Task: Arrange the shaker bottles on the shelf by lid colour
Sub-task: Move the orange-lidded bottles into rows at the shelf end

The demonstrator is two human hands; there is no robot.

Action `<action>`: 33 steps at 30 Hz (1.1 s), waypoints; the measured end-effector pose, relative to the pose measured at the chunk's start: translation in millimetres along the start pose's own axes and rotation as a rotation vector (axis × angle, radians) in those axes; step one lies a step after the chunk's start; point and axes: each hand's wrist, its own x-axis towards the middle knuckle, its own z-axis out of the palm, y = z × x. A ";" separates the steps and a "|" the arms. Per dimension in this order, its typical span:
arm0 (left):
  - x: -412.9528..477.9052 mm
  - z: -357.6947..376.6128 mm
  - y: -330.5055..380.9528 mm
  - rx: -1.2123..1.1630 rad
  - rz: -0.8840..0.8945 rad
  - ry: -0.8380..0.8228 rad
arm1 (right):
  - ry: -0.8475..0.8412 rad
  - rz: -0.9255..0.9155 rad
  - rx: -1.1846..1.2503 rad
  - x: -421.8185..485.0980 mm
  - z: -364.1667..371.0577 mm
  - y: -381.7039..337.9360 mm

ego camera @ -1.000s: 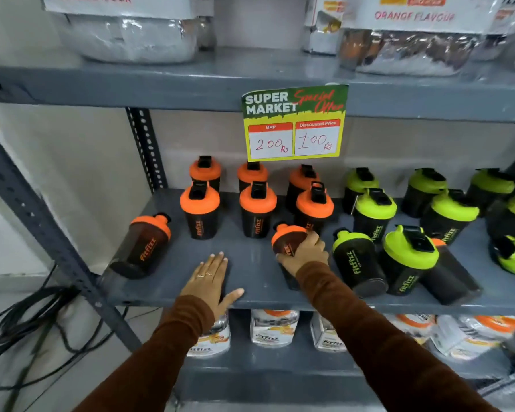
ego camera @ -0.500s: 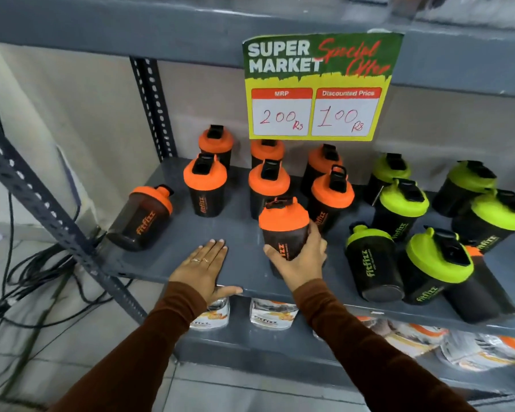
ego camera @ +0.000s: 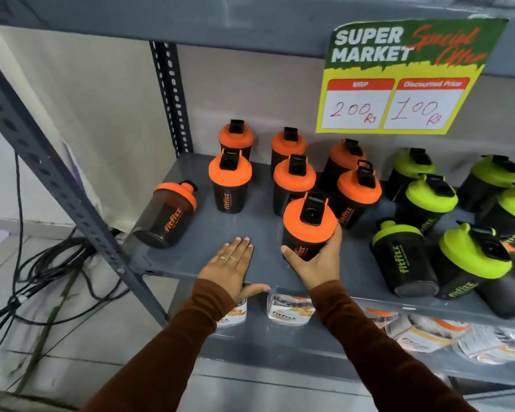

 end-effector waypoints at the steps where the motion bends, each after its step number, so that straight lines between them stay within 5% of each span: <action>1: -2.7 1.2 -4.2 0.003 0.013 -0.029 | 0.054 -0.010 -0.046 -3.9 1.7 -1.5; 3: -11.0 4.7 -18.5 0.014 0.073 0.011 | 0.226 -0.163 -0.163 -14.5 5.9 -8.5; 5: -25.2 6.1 -37.5 0.001 0.119 0.080 | 0.385 -0.507 -0.234 -27.5 13.8 -25.4; 8: -50.2 14.8 -70.8 0.003 0.150 0.172 | 0.257 -0.875 -0.134 -39.0 43.0 -59.0; 10: -60.4 30.3 -96.6 0.052 0.205 0.336 | -0.004 -0.723 0.030 -42.5 70.3 -87.5; 13: -70.9 47.2 -125.1 0.098 0.181 0.437 | -0.351 -0.111 0.100 -26.9 115.3 -117.0; 19: -69.8 57.0 -134.6 0.071 0.272 0.607 | -0.578 0.599 0.048 22.4 188.5 -127.8; 24: -65.2 61.8 -135.3 -0.015 0.275 0.705 | -0.581 0.672 -0.032 25.7 212.5 -135.7; 28: -62.9 59.7 -133.8 -0.028 0.264 0.735 | -0.545 0.685 0.197 16.3 207.9 -139.8; 33: -63.1 60.9 -134.4 -0.005 0.271 0.781 | -0.305 0.411 0.282 -1.7 188.7 -134.5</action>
